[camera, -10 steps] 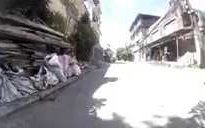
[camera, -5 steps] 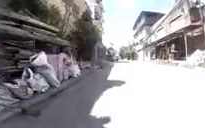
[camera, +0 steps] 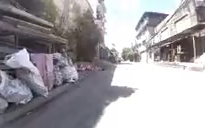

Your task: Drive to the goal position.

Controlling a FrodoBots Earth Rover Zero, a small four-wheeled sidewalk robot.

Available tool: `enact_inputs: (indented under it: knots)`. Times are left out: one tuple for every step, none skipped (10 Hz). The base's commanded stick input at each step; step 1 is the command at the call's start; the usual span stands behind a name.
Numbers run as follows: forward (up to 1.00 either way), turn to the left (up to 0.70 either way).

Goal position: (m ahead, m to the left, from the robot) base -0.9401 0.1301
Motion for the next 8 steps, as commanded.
enact_inputs:
  knots:
    - [1.00, 0.04]
    - [1.00, 0.08]
    - [1.00, 0.09]
    - [1.00, 0.09]
    - [1.00, 0.08]
    - [1.00, -0.21]
    - [1.00, -0.40]
    - [1.00, -0.40]
